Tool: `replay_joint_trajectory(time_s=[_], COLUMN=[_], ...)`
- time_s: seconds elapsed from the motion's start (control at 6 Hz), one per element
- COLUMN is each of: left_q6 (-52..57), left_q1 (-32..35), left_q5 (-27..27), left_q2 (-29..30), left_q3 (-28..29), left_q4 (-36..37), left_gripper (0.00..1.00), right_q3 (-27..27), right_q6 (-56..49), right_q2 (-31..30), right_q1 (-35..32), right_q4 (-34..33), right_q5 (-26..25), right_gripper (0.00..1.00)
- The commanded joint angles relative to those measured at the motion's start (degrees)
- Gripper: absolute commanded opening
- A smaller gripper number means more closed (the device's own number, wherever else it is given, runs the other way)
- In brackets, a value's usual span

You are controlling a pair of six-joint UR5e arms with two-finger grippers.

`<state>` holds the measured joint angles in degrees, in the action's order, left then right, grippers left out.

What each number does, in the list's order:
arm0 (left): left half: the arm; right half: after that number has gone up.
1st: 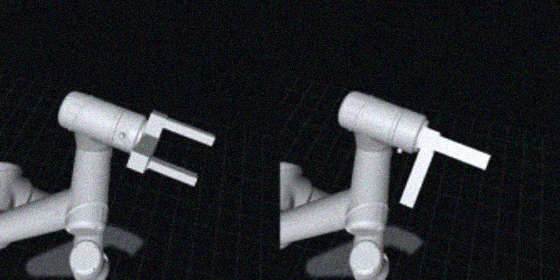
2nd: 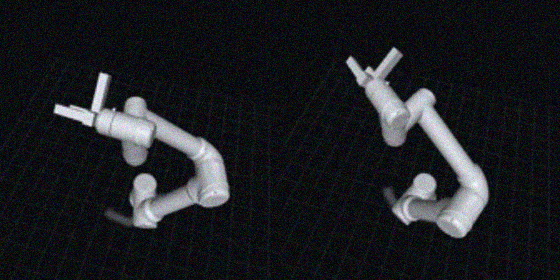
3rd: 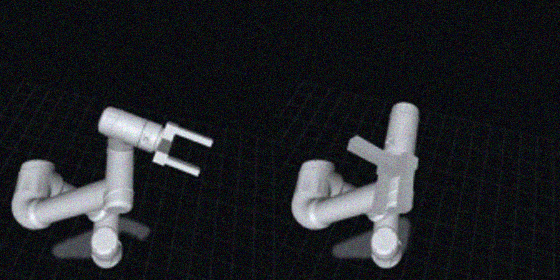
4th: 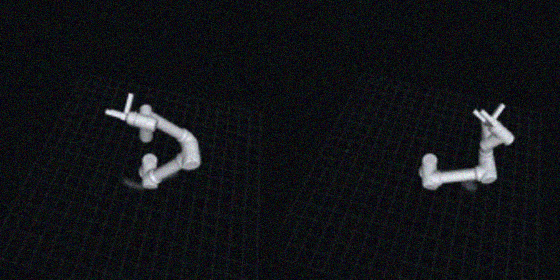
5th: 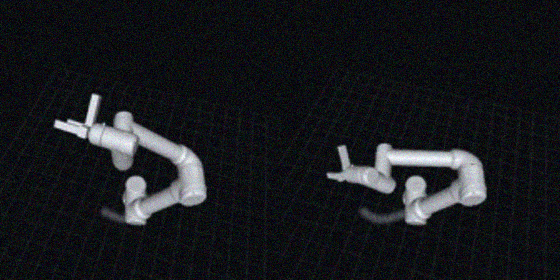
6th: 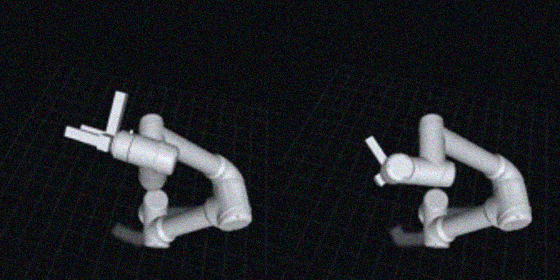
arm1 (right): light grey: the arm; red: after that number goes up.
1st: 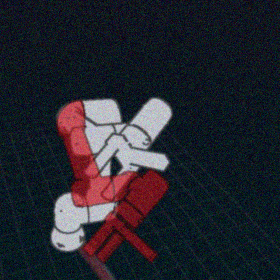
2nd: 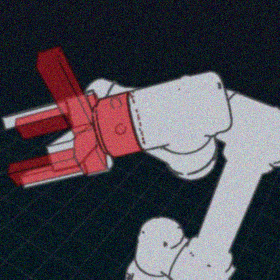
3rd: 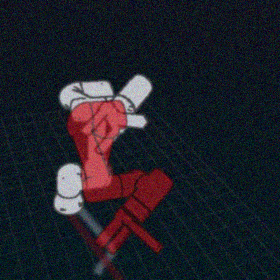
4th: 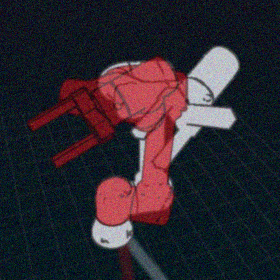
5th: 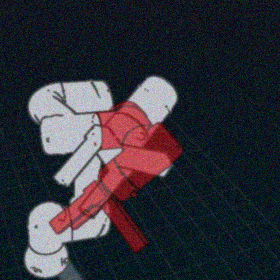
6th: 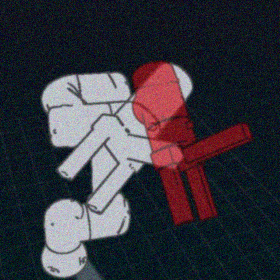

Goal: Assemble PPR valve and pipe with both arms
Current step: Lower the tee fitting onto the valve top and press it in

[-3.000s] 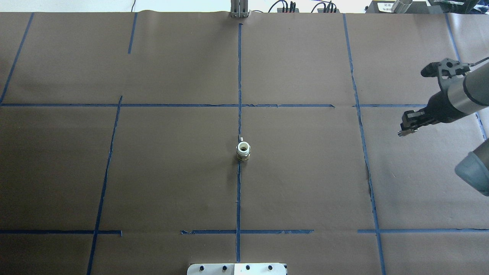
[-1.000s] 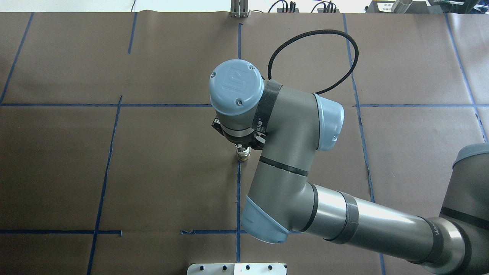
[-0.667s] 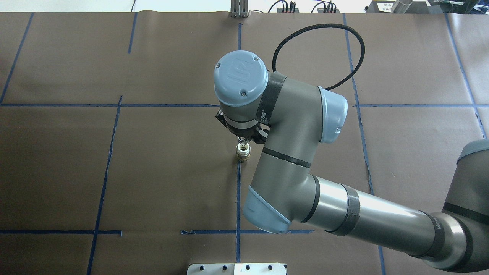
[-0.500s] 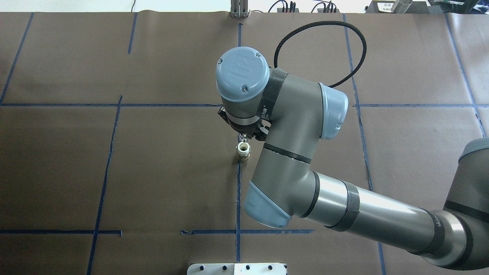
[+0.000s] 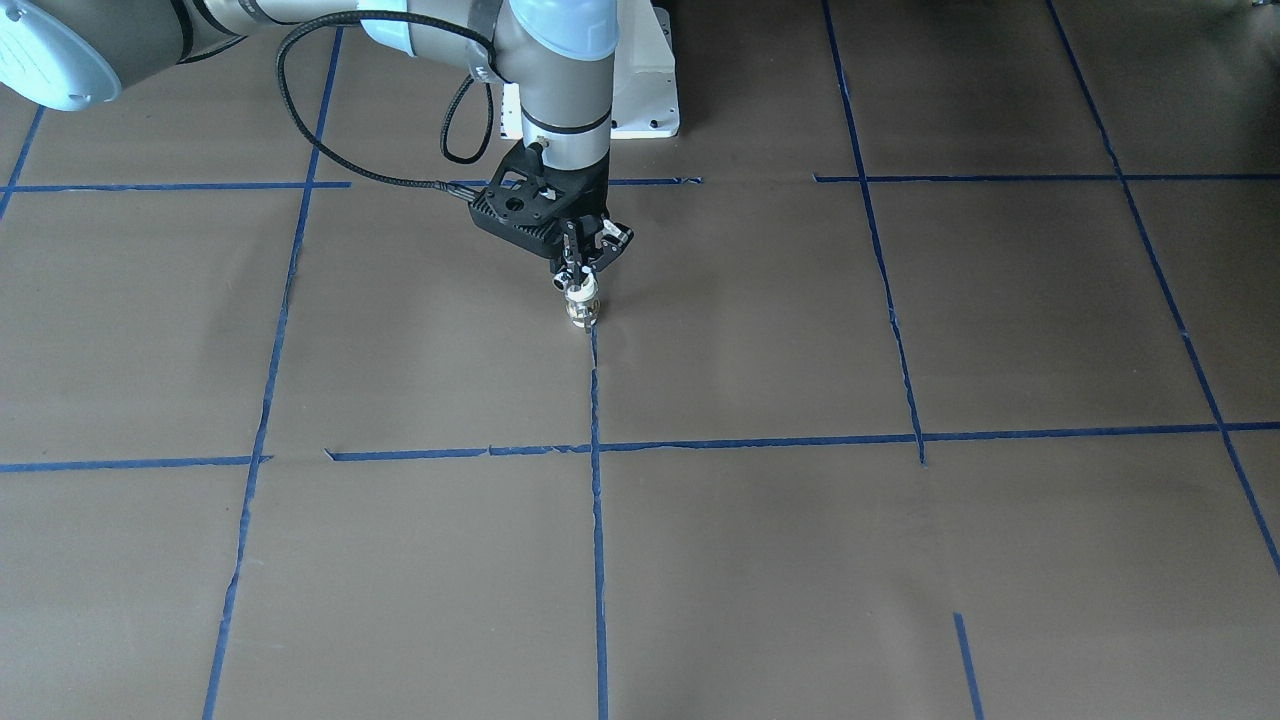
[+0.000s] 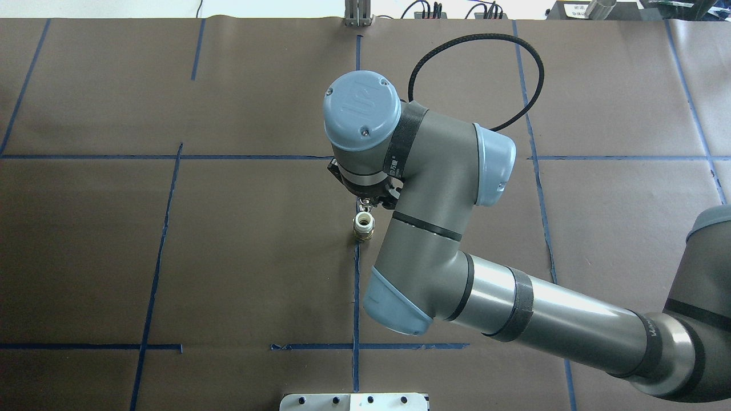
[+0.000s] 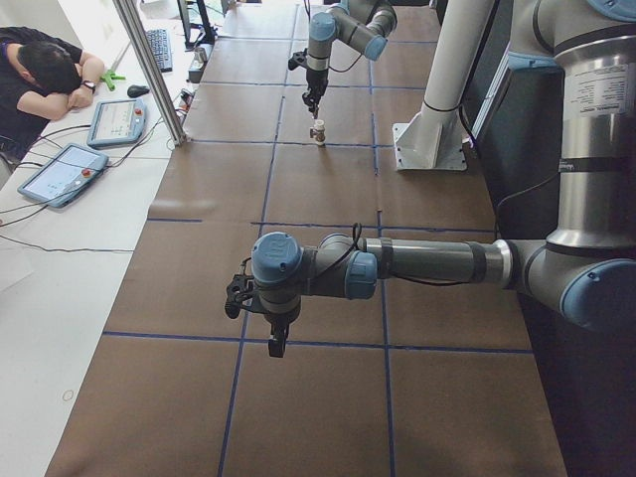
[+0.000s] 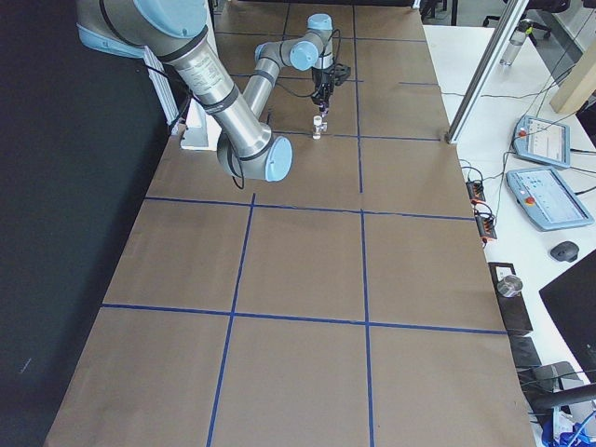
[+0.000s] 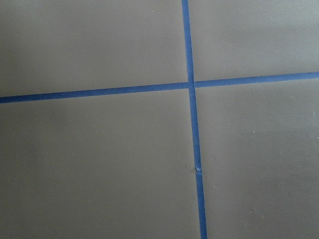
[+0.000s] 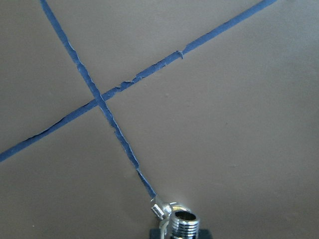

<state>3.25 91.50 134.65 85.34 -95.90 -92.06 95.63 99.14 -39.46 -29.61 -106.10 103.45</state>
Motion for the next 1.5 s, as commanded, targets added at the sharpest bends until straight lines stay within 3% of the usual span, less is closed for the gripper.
replay_joint_trajectory(time_s=[0.0,1.33], left_q6=[0.0,0.0], left_q1=[0.0,0.0], left_q5=[0.0,0.0], left_q2=[0.0,0.1], left_q3=[0.0,0.0], left_q4=[0.0,0.0], left_gripper=[1.0,1.0], right_q3=[-0.3,-0.4], right_q6=[0.0,0.0], right_q2=[0.0,-0.5], right_q1=[0.4,2.0], right_q4=[0.0,0.4], right_q5=[0.0,0.0], right_gripper=[0.0,0.0])
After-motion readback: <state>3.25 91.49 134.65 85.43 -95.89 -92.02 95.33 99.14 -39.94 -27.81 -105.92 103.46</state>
